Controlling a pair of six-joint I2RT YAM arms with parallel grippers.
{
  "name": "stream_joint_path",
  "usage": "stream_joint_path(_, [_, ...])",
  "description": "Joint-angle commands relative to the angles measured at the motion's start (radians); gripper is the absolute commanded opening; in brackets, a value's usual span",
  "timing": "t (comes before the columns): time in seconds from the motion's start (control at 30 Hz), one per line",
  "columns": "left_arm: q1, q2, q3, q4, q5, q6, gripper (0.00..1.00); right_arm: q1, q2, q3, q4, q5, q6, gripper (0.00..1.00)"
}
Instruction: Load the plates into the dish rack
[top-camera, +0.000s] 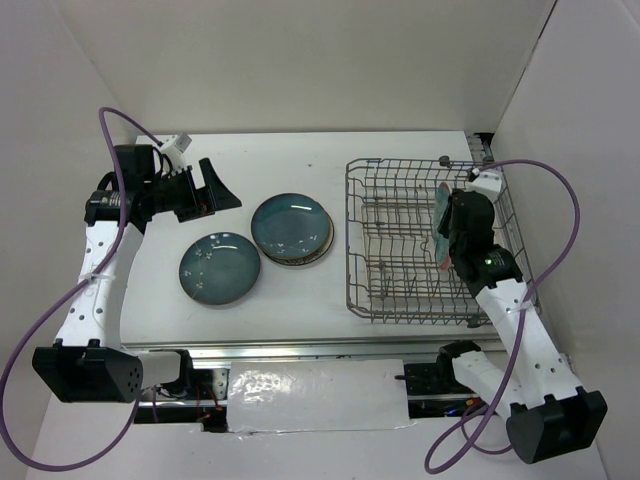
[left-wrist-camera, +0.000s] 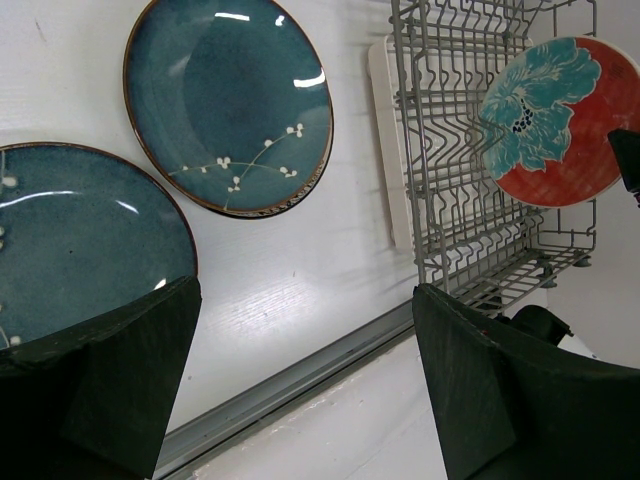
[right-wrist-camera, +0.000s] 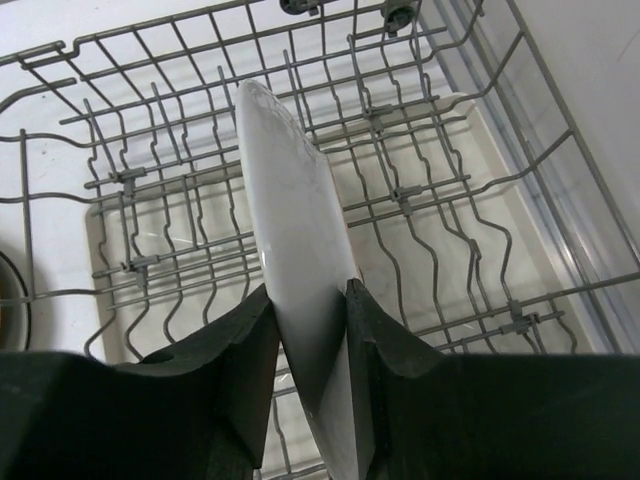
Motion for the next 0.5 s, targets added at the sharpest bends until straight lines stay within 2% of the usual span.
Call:
stream_joint_path(0.0, [-0.003,-0.030,0.000,0.028,0.011,0.015,0.99,-0.009,0.003,0.028,-0.005,0.050,-0.011,0.38])
stream_joint_path(0.03, [-0.003,-0.032,-0.003,0.028,0.011,0.016,0.99,-0.009,0.008,0.028,-0.008,0.052,-0.014,0.50])
stream_joint_path(0.1, [-0.003,-0.032,-0.006,0.028,0.011,0.016,0.99,-0.009,0.019,0.023,-0.015,0.062,-0.013,0.79])
stream_joint_path(0.17, [-0.003,-0.030,-0.006,0.028,0.012,0.016,0.99,-0.007,0.029,0.016,-0.018,0.081,-0.007,0.83])
stream_joint_path(0.3, [-0.003,-0.032,-0.004,0.028,0.009,0.018,0.99,-0.007,0.051,0.006,-0.028,0.093,0.012,0.83])
stream_joint_path(0.37, [-0.003,-0.032,-0.004,0.027,0.011,0.018,0.99,-0.007,0.062,0.002,-0.028,0.089,0.021,0.81])
stream_joint_path(0.47, [-0.003,-0.030,-0.004,0.025,0.008,0.018,0.99,-0.009,0.065,-0.004,-0.025,0.090,0.029,0.71])
